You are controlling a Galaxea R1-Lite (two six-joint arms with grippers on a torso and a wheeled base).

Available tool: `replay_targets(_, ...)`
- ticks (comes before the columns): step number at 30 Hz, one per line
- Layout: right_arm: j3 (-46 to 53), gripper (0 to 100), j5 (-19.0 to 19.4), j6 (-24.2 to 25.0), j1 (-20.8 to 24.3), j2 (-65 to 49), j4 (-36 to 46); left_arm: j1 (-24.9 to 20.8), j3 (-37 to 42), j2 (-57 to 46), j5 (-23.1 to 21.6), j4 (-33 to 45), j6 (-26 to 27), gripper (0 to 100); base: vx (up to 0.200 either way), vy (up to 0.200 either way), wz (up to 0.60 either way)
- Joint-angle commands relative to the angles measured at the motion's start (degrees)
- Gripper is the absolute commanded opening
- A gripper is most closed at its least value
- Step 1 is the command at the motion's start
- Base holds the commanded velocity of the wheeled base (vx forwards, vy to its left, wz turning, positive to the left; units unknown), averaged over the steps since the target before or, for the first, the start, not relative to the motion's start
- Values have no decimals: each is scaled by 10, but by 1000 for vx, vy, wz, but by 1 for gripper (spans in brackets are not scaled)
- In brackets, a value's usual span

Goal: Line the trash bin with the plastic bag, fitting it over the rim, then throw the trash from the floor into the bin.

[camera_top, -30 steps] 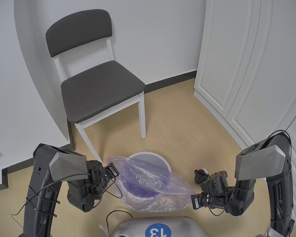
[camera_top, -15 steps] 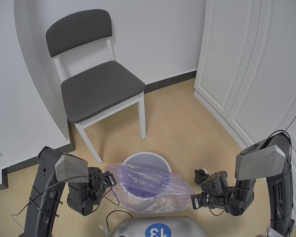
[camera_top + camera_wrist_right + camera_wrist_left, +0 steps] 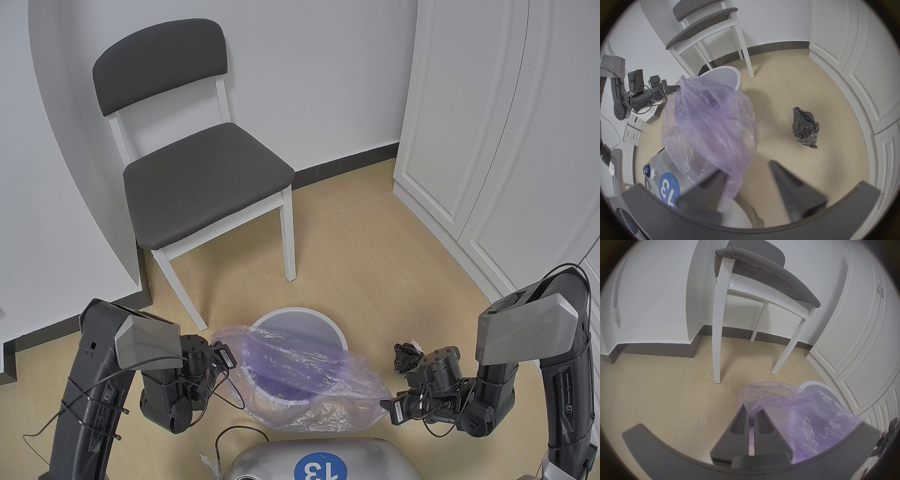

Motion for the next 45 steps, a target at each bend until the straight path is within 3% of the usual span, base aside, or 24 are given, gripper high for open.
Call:
replay_targets(1,7,100,-2,-1,0,-2,-6,0,-1,2,0,-10,0,0,0,0,0)
replay_targets(6,43,100,2,-17,-1,-15,-35,0,-1,1,-1,-10,-1,0,0,0,0)
replay_targets(12,127,100,6,-88,8,-96,-103,0,-1,1,-2,-10,-1,0,0,0,0)
replay_targets(16,118,100,-9,-90,53,-155,-123,0,-1,1,-2,-10,0,0,0,0,0)
replay_targets(17,76,100,-26,-90,72,-171,-115,0,0,1,-4,-10,0,0,0,0,0)
replay_targets(18,73,100,-28,-90,74,-172,-114,0,0,1,-4,-10,1,100,0,0,0)
replay_targets(19,16,100,-55,-91,94,-174,-89,-1,1,1,-3,-10,1,100,0,0,0)
replay_targets(21,-41,100,-59,-92,106,-172,-40,-1,5,1,-2,-10,2,100,0,0,0)
replay_targets(26,-158,100,-34,-98,108,-154,106,-3,6,0,4,-10,1,100,0,0,0)
replay_targets(31,-190,100,21,-69,108,-95,73,-2,6,0,6,-10,1,100,0,0,0)
replay_targets(33,-199,100,33,-37,110,-79,47,-2,6,0,6,-10,1,100,0,0,0)
replay_targets(34,-215,100,44,12,116,-61,25,-2,6,0,6,-10,1,100,0,0,0)
replay_targets(36,-230,100,48,54,120,-45,27,-2,7,0,6,-10,0,100,0,0,0)
replay_targets(45,-243,100,68,64,104,-7,58,-5,15,-3,6,-10,-1,100,0,0,0)
